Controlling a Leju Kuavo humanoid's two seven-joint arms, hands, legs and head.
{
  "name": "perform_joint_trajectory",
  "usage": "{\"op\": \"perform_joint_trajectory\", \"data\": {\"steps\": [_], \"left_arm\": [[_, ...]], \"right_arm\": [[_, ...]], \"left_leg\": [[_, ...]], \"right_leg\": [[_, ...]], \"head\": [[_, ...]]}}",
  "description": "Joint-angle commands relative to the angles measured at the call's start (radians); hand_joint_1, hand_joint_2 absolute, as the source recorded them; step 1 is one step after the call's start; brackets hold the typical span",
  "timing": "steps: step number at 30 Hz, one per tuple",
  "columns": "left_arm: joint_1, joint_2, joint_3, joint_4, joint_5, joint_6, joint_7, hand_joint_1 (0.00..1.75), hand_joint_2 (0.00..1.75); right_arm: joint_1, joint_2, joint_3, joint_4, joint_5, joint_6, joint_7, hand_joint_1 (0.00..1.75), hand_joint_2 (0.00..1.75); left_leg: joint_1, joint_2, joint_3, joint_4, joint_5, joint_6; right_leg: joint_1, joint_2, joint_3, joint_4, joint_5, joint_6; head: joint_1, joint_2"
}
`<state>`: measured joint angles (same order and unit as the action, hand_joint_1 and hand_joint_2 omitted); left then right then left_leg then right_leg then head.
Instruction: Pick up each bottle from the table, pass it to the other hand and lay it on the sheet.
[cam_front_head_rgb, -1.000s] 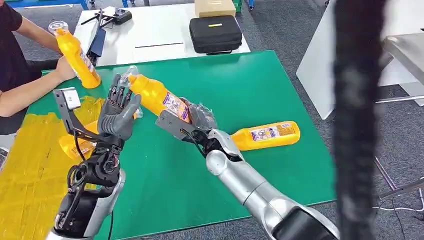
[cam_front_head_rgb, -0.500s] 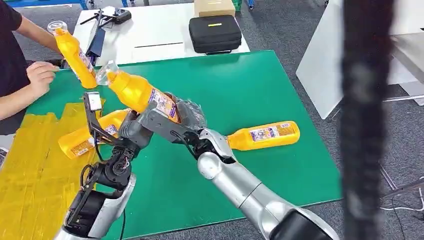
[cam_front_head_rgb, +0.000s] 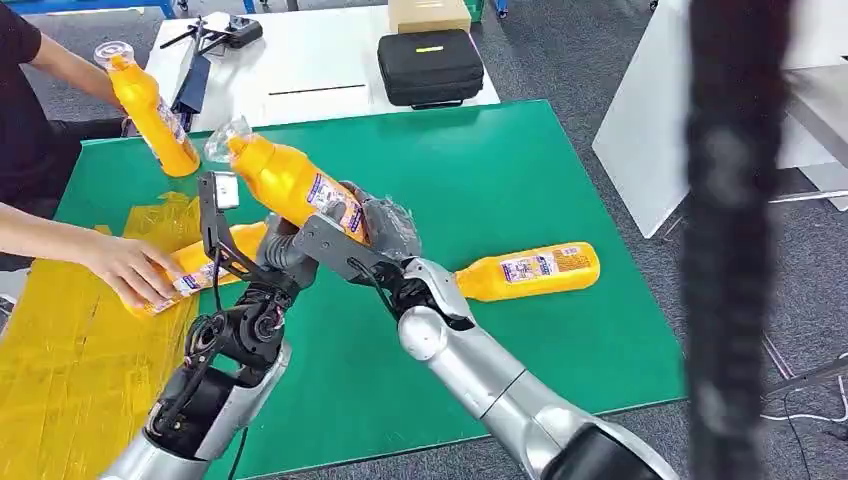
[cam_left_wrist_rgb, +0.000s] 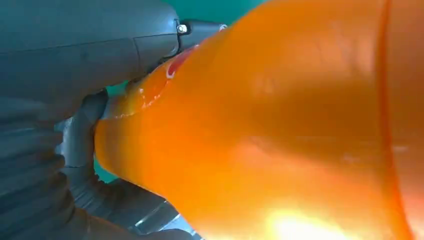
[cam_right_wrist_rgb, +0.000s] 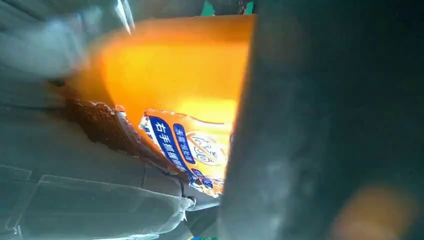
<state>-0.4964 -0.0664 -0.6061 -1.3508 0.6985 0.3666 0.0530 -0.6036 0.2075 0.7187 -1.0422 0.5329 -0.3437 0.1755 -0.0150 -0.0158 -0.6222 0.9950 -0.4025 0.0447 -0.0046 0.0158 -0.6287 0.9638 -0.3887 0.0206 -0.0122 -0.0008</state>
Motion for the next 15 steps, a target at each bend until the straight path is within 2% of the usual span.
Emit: {"op": "perform_joint_trajectory", "data": {"steps": [1,3,7,8,13,15], "left_arm": [[-0.056,0.001,-0.089,0.070,-0.066,0.061,-0.044,0.00,1.75],[-0.060,-0.001,-0.090,0.066,-0.101,0.095,-0.074,0.00,1.75],[-0.059,-0.003,-0.079,0.059,-0.118,0.123,-0.094,0.00,1.75],[-0.056,-0.003,-0.077,0.058,-0.115,0.124,-0.095,0.00,1.75],[-0.048,-0.002,-0.068,0.055,-0.101,0.127,-0.111,0.00,1.75],[-0.048,-0.002,-0.069,0.056,-0.100,0.127,-0.112,0.00,1.75]], "right_arm": [[-0.034,-0.011,0.052,0.021,-0.001,0.025,-0.011,1.75,1.75],[-0.032,-0.006,0.084,0.045,-0.004,0.039,-0.011,1.75,1.75],[-0.018,0.012,0.190,0.070,0.026,0.068,-0.021,1.75,1.75],[-0.016,0.018,0.205,0.071,0.031,0.068,-0.020,1.75,1.75],[-0.026,0.014,0.242,0.068,0.032,0.078,-0.020,1.75,1.75],[-0.024,0.012,0.244,0.068,0.033,0.076,-0.020,1.75,1.75]], "left_leg": [[0.001,0.000,0.008,0.002,-0.004,-0.004],[0.000,0.000,0.003,0.000,-0.001,-0.002],[0.002,0.002,0.008,0.001,-0.004,-0.004],[0.001,0.002,0.005,0.000,-0.002,-0.003],[0.002,0.001,0.010,0.002,-0.006,-0.005],[0.001,0.001,0.004,0.000,-0.002,-0.003]], "right_leg": [[0.002,-0.002,0.008,0.001,-0.004,0.000],[0.000,-0.002,0.003,0.000,-0.001,0.000],[0.002,-0.001,0.009,0.001,-0.004,-0.001],[0.001,0.000,0.005,0.000,-0.002,0.000],[0.002,-0.002,0.010,0.001,-0.005,-0.001],[0.001,0.000,0.005,0.000,-0.002,0.000]], "head": [[0.000,0.000],[0.000,0.000],[0.001,0.000],[0.000,0.000],[0.000,0.000],[0.000,0.000]]}}
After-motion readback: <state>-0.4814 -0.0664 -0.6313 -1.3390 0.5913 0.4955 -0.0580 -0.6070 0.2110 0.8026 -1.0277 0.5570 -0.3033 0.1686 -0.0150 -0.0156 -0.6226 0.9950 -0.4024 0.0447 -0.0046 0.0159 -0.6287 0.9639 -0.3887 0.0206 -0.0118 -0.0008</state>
